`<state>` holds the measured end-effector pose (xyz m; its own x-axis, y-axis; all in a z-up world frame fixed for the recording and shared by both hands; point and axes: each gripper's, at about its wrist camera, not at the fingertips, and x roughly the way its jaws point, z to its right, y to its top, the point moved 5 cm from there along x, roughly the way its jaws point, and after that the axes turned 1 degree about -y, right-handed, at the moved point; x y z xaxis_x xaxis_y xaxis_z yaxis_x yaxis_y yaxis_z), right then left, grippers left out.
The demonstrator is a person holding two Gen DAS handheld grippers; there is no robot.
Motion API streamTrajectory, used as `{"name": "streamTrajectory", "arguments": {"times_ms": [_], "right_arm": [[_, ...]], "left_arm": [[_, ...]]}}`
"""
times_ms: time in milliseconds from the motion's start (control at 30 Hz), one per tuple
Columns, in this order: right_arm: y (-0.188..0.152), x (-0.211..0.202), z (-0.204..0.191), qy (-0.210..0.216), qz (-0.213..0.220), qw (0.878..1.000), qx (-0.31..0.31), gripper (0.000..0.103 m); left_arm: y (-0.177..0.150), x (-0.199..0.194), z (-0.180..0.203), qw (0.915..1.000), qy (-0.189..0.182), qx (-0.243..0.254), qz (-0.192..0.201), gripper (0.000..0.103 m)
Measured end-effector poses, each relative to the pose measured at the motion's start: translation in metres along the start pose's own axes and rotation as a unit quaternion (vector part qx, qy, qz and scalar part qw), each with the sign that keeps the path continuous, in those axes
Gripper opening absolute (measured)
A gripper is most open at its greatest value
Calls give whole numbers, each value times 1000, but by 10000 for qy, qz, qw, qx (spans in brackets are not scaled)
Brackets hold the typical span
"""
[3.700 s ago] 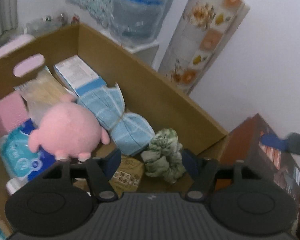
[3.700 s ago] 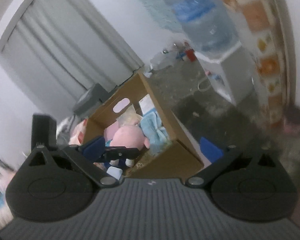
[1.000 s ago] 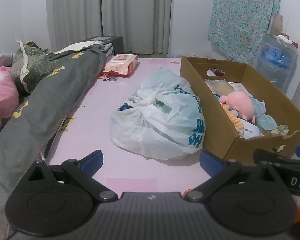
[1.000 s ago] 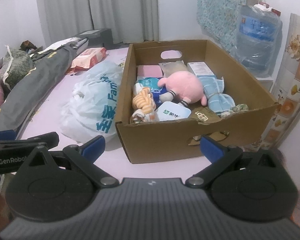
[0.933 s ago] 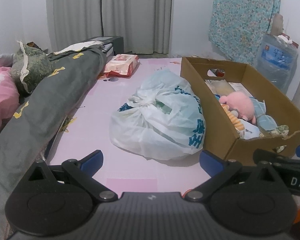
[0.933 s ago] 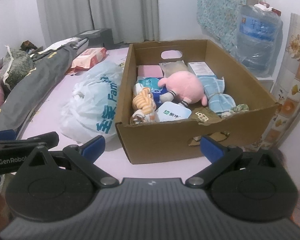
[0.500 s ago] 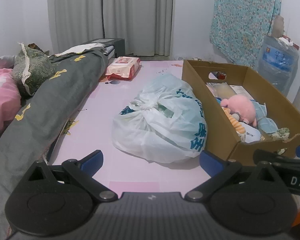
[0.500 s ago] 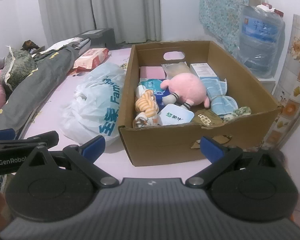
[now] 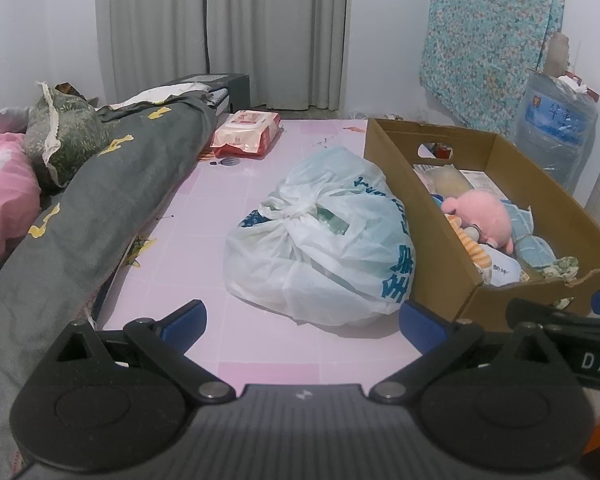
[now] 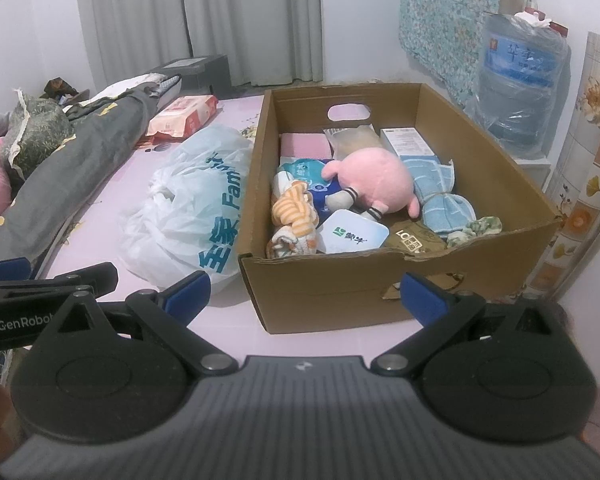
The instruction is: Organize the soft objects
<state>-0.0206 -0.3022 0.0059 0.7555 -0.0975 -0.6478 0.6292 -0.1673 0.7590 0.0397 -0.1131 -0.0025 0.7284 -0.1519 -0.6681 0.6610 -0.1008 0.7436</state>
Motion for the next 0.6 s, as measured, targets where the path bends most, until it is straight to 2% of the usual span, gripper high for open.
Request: {"name": "streamTrajectory", "arguments": {"times_ms": [600], "right_arm": [[-2, 1, 2, 4, -24, 10000, 5, 102]], "left_arm": [[-3, 4, 2, 10000, -5, 3, -50, 103]]}}
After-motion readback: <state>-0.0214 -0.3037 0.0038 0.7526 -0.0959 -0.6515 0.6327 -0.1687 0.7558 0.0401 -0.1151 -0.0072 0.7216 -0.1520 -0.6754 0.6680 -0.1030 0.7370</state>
